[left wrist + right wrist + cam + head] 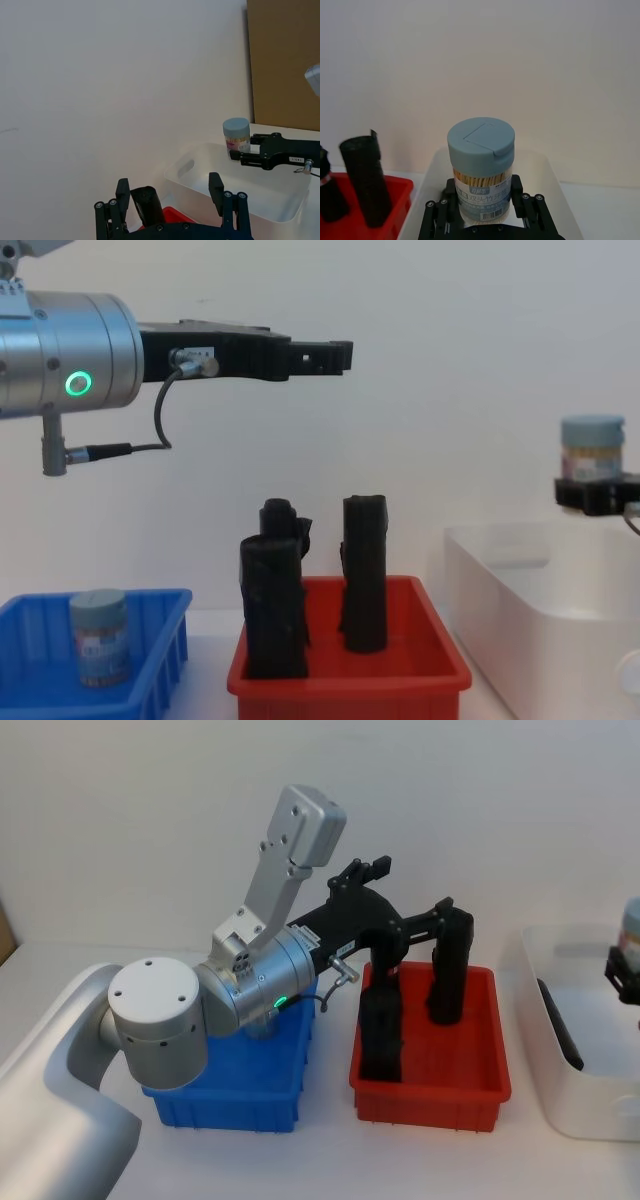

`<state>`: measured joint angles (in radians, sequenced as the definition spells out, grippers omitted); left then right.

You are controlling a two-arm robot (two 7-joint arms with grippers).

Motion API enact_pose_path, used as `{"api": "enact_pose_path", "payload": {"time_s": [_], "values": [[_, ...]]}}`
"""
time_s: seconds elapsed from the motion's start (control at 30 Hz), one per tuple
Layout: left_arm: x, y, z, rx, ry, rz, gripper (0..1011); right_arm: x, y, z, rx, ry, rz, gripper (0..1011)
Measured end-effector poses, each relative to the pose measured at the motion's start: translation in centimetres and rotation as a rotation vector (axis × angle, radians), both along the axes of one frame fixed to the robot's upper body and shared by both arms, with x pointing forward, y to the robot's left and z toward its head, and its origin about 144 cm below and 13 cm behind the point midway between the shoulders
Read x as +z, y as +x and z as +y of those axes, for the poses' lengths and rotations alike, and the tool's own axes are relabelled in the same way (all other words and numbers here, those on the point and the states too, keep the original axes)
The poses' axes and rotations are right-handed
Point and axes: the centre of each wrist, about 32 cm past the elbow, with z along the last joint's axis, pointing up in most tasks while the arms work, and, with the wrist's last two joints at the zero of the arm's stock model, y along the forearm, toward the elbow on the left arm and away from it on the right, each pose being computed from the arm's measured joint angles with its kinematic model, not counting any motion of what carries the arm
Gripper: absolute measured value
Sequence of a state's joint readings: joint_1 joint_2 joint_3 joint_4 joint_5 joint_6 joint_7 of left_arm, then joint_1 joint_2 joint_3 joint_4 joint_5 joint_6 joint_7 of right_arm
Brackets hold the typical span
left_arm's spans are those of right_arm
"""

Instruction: Pick the cotton swabs from the blue box and place them into the white box.

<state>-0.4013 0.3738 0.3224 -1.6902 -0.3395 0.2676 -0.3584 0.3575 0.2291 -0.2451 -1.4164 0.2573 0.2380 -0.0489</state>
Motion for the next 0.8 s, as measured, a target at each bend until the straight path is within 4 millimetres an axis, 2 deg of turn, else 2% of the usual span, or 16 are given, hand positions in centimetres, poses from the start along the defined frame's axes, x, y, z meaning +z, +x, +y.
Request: {"api": "enact_pose_path", "payload": {"time_s": [0.27, 0.67, 0.8], "values": [[0.0, 0.0, 0.0, 0.000, 0.000, 0.000, 1003, -0.2, 0.5, -0.8, -0.049, 0.016, 0.084, 626], [0.0, 0.0, 0.0, 0.000, 0.000, 0.000, 1003, 0.0, 1.0, -1.0, -0.058, 0.028, 0.117, 626], [0.0, 0.0, 0.0, 0.000, 0.000, 0.000, 1003, 0.1, 1.1, -1.0, -0.060, 0.031, 0.121, 719]]}}
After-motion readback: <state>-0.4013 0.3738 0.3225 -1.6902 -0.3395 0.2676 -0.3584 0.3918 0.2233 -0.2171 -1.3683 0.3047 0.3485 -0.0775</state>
